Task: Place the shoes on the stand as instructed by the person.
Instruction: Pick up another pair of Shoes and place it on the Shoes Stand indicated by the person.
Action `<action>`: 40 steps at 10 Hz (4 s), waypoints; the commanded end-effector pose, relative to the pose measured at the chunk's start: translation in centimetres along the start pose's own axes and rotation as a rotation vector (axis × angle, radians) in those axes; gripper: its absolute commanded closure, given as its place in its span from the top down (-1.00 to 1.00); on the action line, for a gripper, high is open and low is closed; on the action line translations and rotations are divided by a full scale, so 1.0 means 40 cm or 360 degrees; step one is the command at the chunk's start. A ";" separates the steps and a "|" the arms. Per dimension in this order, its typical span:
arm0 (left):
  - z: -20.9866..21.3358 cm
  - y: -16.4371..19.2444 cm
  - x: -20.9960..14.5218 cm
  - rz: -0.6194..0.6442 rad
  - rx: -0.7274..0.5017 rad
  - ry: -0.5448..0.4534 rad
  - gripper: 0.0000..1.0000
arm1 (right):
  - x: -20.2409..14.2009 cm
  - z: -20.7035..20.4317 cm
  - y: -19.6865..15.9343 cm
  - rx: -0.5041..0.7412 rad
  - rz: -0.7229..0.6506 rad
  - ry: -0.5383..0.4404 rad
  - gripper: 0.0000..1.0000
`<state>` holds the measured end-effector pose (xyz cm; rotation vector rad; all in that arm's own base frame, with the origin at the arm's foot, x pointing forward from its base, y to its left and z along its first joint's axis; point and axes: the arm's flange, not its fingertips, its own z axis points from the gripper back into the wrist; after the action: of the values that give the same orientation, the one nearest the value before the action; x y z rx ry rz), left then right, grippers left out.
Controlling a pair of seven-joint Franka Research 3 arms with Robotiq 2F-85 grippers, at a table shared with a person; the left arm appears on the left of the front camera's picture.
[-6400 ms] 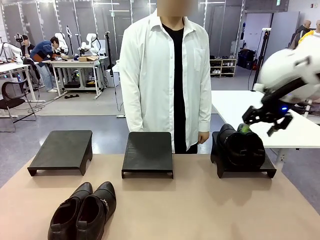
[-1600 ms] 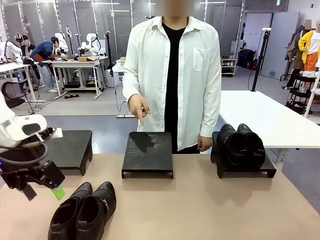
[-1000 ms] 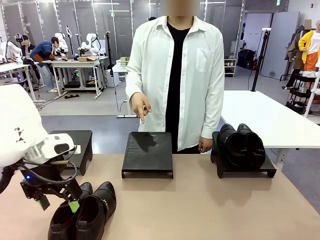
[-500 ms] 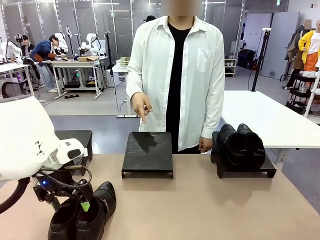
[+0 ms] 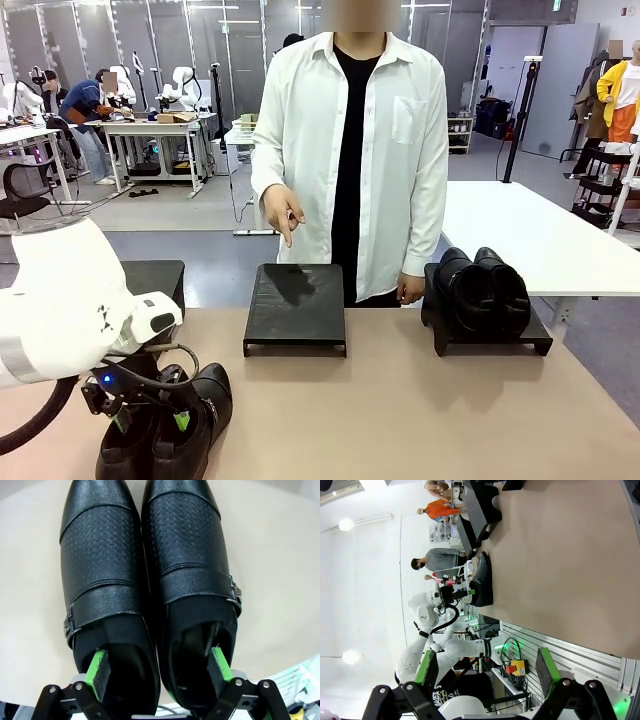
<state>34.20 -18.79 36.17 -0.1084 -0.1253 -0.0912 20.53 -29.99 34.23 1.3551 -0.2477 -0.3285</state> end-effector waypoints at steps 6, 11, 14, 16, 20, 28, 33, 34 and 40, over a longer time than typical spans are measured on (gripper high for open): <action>-0.073 0.000 -0.002 0.0065 0.0022 -0.0031 -1.00 | -0.012 -0.003 0.008 -0.0008 -0.0007 0.0010 1.00; -0.073 -0.010 -0.002 0.0072 0.0077 -0.0009 -1.00 | -0.012 -0.003 0.008 -0.0008 -0.0007 0.0010 1.00; -0.053 -0.022 0.008 0.0088 0.0099 -0.0028 -1.00 | -0.012 -0.003 0.008 -0.0008 -0.0007 0.0010 1.00; -0.038 -0.028 0.011 0.0092 0.0086 -0.0043 -1.00 | -0.012 -0.003 0.008 -0.0008 -0.0007 0.0010 1.00; -0.057 -0.009 -0.001 0.0060 0.0074 -0.0015 -1.00 | -0.012 -0.003 0.008 -0.0008 -0.0007 0.0010 1.00; 0.101 -0.023 0.046 0.0065 0.0102 -0.0057 -0.82 | -0.012 -0.003 0.008 -0.0008 -0.0007 0.0010 1.00; 0.234 -0.195 0.178 -0.0006 0.0153 -0.0149 -0.82 | -0.012 -0.003 0.008 -0.0008 -0.0007 0.0010 1.00; 0.249 -0.244 0.202 0.0046 0.0181 -0.0204 -0.82 | -0.012 -0.003 0.008 -0.0008 -0.0007 0.0010 1.00; 0.204 -0.475 0.408 0.0161 0.0205 -0.0514 -0.82 | -0.012 -0.003 0.008 -0.0008 -0.0007 0.0010 1.00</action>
<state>45.25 -35.61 47.78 0.0194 -0.3925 0.0254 20.48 -30.00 34.26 1.3550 -0.2486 -0.3288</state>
